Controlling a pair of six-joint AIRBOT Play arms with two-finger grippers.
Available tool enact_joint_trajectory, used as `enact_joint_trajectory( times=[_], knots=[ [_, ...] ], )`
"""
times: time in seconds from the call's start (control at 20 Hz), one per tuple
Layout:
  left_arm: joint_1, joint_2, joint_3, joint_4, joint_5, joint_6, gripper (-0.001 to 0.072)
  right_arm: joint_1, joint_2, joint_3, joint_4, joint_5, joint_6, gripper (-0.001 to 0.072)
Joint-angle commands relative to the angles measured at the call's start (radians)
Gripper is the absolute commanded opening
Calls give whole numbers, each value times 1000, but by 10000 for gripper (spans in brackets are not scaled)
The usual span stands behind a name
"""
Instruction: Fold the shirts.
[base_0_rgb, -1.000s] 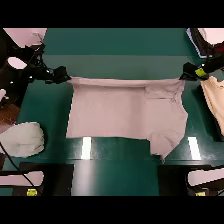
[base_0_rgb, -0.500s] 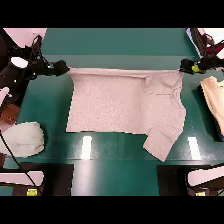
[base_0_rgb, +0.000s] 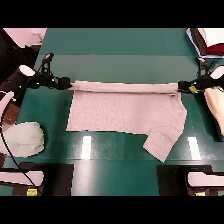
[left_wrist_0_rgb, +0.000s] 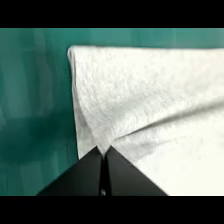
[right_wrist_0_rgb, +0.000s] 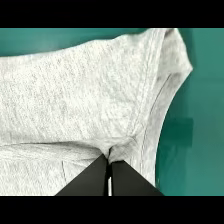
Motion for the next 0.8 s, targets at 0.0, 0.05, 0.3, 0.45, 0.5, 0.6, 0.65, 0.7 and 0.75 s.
enact_joint_trajectory(
  times=[0.0,0.05,0.3,0.45,0.5,0.6,0.65,0.7,0.75],
  knots=[
    [0,-11,-34,8,-10,-7,23,2,58,-90,-2,-27,2,15],
    [0,-11,-33,5,-10,-23,31,2,66,-89,7,-8,2,18],
    [16,-7,-13,11,-93,-111,516,-34,93,-87,140,118,2,420],
    [89,26,5,19,-236,-101,516,-94,150,-88,154,309,-36,418],
    [119,43,-4,37,-294,-100,516,-116,182,-90,154,365,-47,414],
    [164,83,-59,40,-412,-54,516,-158,251,-89,154,426,-66,411],
    [175,100,-102,39,-454,-42,516,-177,284,-89,154,433,-66,411],
    [180,119,-157,38,-476,-27,517,-194,317,-89,155,431,-66,411],
    [180,138,-211,37,-480,-20,516,-207,345,-89,155,424,-66,410]
  ],
)
